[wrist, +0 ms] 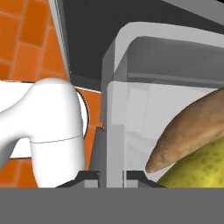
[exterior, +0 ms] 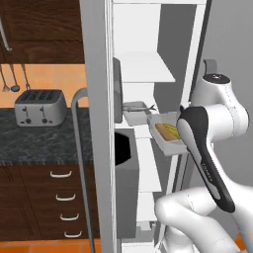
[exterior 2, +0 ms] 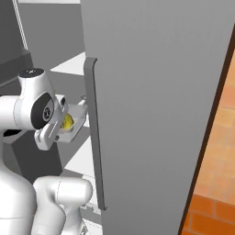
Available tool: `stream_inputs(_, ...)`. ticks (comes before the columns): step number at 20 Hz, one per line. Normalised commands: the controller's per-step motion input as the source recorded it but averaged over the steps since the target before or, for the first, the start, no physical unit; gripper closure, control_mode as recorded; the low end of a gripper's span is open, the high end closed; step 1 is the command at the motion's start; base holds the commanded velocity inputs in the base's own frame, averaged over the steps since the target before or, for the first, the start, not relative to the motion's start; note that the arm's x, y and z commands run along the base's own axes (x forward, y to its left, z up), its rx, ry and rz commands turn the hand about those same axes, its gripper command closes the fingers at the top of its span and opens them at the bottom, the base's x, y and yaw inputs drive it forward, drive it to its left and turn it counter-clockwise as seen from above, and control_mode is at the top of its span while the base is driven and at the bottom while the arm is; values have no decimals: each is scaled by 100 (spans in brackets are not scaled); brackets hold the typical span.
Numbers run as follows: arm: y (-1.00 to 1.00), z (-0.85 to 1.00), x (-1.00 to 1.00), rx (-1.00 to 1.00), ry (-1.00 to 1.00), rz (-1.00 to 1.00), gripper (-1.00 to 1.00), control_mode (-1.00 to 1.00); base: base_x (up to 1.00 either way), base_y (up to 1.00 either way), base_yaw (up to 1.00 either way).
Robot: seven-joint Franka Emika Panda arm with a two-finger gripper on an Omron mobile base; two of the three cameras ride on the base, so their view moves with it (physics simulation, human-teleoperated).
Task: Take the meat container that has the fish and place it on the second highest rack of the freezer. Then take the vegetable container that has the sweet potato and cucumber and place it on the highest rack of the freezer.
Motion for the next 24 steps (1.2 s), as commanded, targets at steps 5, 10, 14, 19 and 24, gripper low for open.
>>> stream_inputs(5,0,0,0,0,0,0,100,100,7,18,0)
stream_inputs(10,0,0,0,0,0,0,100,100,16,4,0)
stream_inputs(14,0,0,0,0,0,0,100,100,38,15,0)
stream_inputs(19,0,0,0,0,0,0,100,100,21,15,0)
stream_inputs(24,9,25,-5,0,-8,0,100,-100,3,3,0)
